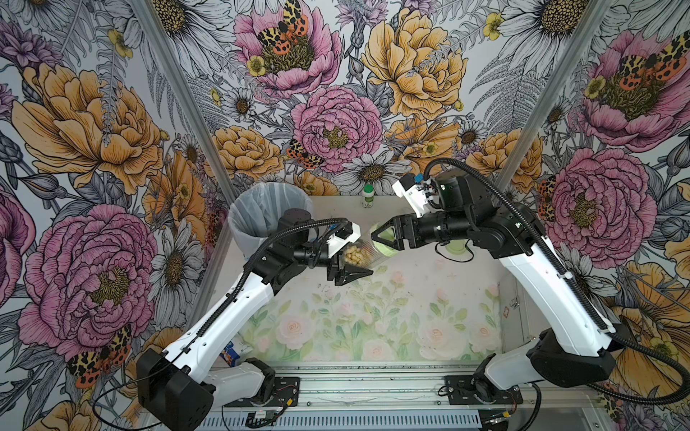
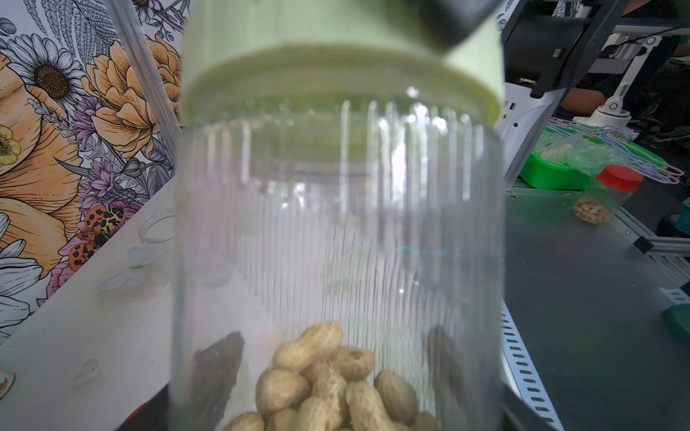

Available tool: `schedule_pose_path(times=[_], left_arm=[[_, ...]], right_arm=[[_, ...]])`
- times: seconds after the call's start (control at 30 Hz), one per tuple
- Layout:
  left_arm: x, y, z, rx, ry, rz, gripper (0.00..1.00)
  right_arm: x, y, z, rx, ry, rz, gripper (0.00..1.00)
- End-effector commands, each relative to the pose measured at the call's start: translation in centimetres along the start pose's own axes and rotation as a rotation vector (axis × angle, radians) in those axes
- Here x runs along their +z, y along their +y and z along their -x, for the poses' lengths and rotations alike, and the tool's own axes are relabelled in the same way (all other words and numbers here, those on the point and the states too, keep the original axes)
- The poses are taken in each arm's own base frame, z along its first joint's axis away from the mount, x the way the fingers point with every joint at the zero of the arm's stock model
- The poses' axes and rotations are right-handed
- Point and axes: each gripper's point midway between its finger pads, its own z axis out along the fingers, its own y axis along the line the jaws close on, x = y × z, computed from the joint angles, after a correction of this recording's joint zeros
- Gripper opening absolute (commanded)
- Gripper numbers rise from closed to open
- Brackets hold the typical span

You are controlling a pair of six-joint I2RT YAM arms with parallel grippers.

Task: Empty moldy peanuts from jars
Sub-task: Unscrew the lid from the jar.

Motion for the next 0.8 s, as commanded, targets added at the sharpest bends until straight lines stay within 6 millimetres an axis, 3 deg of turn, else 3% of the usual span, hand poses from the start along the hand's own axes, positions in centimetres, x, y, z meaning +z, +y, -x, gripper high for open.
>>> schedule_pose_path(times=[0.0,0.77], left_arm=[[-1.0,-0.5,1.6,0.046,-0.051,-0.017,0.09],[-1.7,-0.1,1.1,-0.022,-0.056,-0.04,0.1]], right_arm=[[-1.8,3.2,1.2,-0.129,-0.056,0.113,0.7],[-2.8,2.3,0.3,-0.434,0.004,0.139,0.7]])
